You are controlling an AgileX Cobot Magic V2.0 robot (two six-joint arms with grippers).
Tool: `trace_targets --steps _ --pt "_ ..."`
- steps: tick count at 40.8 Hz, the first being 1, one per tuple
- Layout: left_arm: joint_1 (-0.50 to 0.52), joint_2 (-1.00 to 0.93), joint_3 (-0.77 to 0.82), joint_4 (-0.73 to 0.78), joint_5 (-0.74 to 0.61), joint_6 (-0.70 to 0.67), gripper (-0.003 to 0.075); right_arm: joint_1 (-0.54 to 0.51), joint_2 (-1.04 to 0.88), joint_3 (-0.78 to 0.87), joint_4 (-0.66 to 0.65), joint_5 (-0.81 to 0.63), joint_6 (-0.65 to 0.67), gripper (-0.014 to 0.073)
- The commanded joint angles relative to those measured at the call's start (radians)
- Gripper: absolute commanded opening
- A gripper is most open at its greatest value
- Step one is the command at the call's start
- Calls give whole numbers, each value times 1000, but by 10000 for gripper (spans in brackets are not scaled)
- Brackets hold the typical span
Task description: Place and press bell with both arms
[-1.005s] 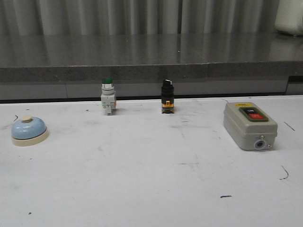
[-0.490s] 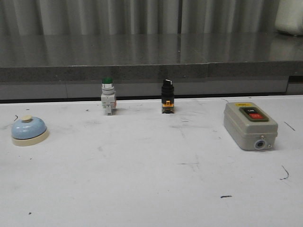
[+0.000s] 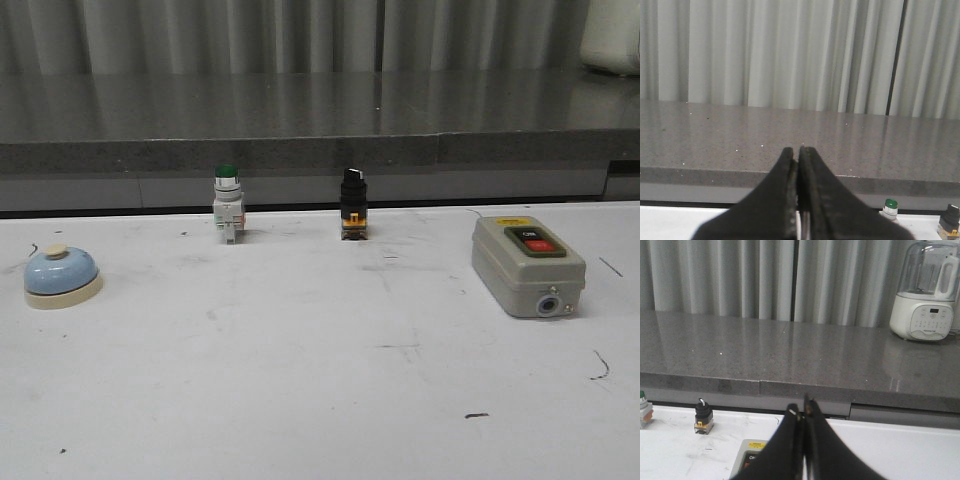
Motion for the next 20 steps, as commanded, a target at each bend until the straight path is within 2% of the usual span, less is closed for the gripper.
trace_targets --steps 1,10,20 --pt "-1 88 -125 0 23 -5 -20 -4 107 -111 -17 8 -5 -68" --pt "-1 299 -278 0 217 -5 -20 -4 313 -226 -17 120 -5 -68" --pt "-1 467 -278 -9 260 -5 -20 -4 471 -224 -17 137 -5 -68"
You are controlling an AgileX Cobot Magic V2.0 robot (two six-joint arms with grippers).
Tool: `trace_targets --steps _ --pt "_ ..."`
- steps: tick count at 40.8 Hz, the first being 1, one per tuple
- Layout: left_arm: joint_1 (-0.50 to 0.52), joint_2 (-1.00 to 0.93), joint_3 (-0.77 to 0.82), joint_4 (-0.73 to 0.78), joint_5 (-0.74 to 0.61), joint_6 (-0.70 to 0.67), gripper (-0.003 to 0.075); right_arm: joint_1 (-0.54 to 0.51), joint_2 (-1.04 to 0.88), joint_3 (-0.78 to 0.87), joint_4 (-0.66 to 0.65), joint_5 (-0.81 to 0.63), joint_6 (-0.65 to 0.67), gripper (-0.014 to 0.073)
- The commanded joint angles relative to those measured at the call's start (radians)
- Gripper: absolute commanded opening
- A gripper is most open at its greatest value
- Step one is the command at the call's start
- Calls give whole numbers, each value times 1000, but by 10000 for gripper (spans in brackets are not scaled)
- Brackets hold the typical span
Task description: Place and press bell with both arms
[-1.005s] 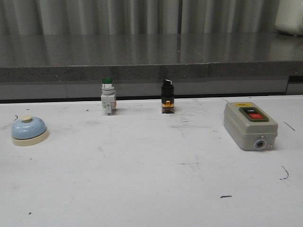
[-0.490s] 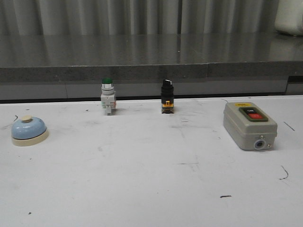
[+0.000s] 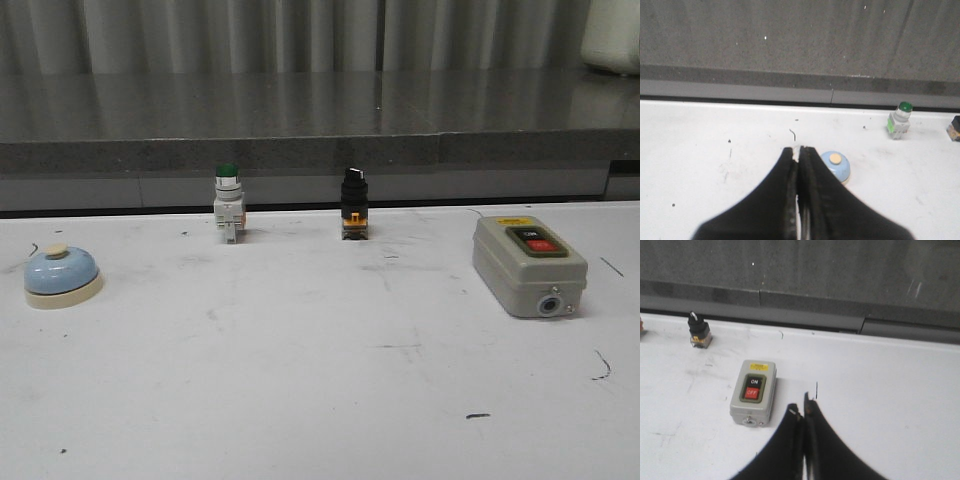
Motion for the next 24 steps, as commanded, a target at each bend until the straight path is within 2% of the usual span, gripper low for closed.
trace_targets --steps 1,13,16,18,20,23,24 --pt "-1 58 -35 -9 -65 -5 -20 -4 63 -36 -10 -65 -5 -68" --pt "-1 171 -35 -11 -52 -7 -20 -4 195 -36 -10 -54 -5 -67" --pt "-1 180 -35 -11 -58 -7 -16 -4 211 -36 -10 -53 -5 -38" --pt "-1 180 -35 0 -59 -5 6 -4 220 -36 -10 -52 -5 25" --pt "-1 180 -35 0 -59 -5 50 -4 227 -36 -10 -53 -5 124" --pt "-1 180 -35 0 -62 -5 181 -4 231 -36 -10 -53 -5 327" --pt "-1 180 -35 0 -62 -5 226 -4 231 -36 -10 -53 -5 363"
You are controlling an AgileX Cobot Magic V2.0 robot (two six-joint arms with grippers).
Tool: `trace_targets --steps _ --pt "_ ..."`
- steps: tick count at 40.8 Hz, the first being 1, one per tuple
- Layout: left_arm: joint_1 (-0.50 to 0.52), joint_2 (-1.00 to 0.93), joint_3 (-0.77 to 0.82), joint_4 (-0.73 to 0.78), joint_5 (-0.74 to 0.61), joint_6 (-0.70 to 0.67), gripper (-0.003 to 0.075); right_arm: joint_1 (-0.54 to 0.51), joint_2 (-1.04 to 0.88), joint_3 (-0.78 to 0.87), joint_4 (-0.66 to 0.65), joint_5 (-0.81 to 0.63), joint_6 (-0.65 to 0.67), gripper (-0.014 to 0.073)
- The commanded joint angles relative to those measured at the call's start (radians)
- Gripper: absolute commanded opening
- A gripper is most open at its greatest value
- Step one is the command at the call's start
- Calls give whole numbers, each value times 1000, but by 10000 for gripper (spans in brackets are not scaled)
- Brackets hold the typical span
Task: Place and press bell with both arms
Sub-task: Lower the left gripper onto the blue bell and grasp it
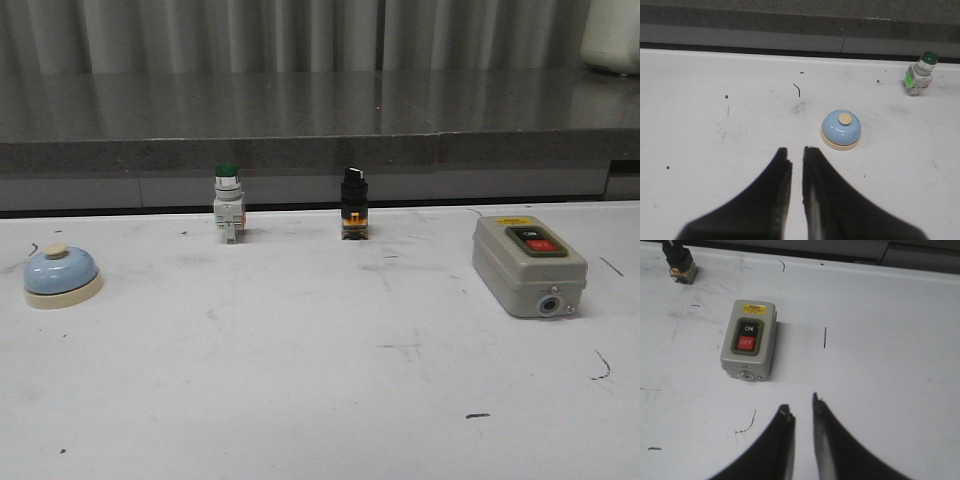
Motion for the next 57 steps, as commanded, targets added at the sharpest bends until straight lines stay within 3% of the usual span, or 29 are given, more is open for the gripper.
trace_targets --steps 1,5,8,17,28,33,42,57 --pt "-1 3 -35 0 -73 -5 288 -4 2 -36 -8 -62 -5 432" --pt "-1 3 -35 0 -73 -5 470 -4 2 -36 -8 -63 -5 593" --pt "-1 3 -35 0 -73 -5 537 -4 2 -36 -8 -61 -5 632" --pt "-87 96 -63 -10 -56 13 535 -4 2 -36 -8 -61 -5 632" --pt "-222 354 -171 -6 -15 48 537 -4 2 -36 -8 -60 -5 632" --pt "-221 487 -225 0 -15 48 543 -4 2 -36 -8 -60 -5 632" --pt "-221 708 -348 10 -21 48 630 -4 2 -36 -8 -60 -5 632" --pt "-172 1010 -538 26 -22 44 628 -4 2 -36 -8 -60 -5 632"
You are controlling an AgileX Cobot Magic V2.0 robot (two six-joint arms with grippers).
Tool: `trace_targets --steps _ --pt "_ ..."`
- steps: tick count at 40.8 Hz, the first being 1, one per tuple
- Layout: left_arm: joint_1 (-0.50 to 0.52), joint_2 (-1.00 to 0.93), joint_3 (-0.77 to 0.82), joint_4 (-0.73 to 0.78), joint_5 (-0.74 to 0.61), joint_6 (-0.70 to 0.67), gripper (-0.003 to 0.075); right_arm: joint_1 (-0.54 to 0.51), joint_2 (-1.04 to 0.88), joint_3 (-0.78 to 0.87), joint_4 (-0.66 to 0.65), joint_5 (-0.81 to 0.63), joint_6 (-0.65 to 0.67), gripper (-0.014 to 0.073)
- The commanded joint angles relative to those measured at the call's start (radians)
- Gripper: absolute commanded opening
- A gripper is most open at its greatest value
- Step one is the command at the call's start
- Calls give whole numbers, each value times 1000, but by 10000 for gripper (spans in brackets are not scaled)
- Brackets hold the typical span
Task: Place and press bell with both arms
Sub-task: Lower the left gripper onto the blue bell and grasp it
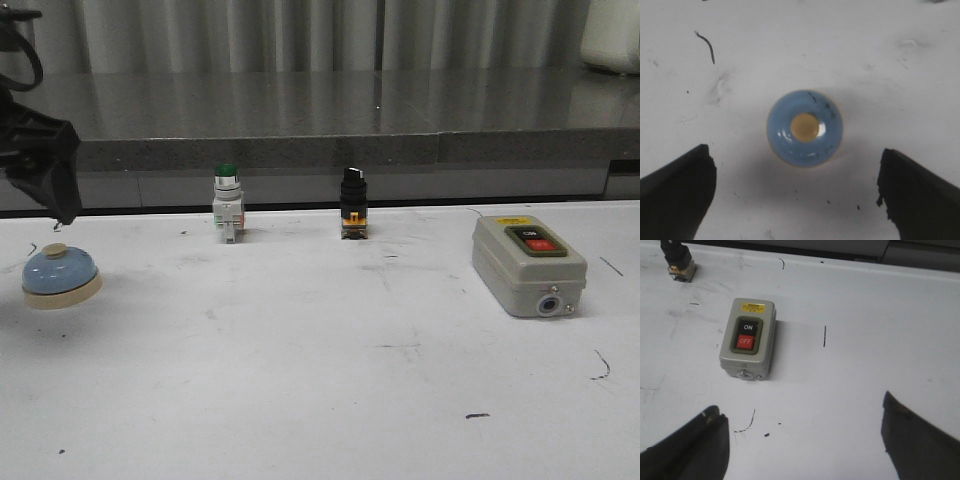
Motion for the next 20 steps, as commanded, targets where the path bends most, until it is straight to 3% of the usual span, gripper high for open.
trace_targets --steps 1,20 --pt "7 23 -70 2 -39 -4 628 -4 -2 -34 -7 -60 -5 632" --pt "7 210 -124 -52 -83 -4 628 -4 -2 -34 -7 -61 -5 632"
